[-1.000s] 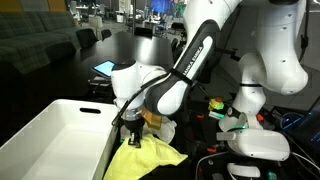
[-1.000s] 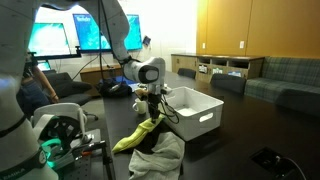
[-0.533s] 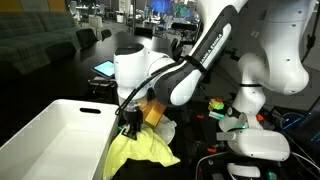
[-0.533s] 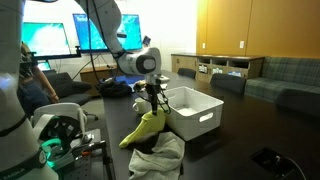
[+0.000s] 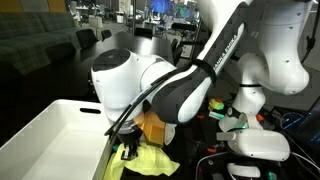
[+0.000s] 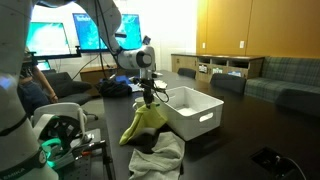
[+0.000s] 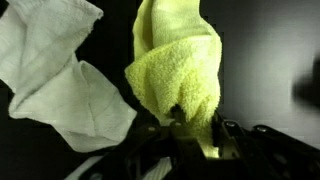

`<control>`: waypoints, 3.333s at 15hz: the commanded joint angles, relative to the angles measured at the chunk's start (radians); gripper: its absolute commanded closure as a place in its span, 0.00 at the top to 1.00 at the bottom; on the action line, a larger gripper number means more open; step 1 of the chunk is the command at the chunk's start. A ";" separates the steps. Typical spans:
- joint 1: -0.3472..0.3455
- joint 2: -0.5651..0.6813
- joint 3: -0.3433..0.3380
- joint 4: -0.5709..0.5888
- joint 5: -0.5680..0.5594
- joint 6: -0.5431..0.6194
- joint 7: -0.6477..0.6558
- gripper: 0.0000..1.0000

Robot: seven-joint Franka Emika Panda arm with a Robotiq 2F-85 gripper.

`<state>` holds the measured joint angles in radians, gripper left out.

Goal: Pick up the yellow towel and put it in the bucket, pick up the marker and put it in the cup, pick up the white towel and put it in the bucket, finally pick up the black masking tape and put it in the cup

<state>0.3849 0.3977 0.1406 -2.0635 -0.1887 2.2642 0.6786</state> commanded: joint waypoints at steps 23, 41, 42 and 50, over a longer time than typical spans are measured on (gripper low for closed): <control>-0.128 0.283 0.134 0.030 0.196 0.086 -0.805 1.00; -0.092 0.081 0.029 -0.199 0.120 0.270 -0.637 0.01; -0.086 0.053 0.017 -0.213 0.103 0.262 -0.619 0.00; -0.092 -0.281 -0.003 -0.323 -0.067 0.074 -0.557 0.03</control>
<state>0.2795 0.2785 0.1422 -2.3400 -0.1907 2.4451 0.0793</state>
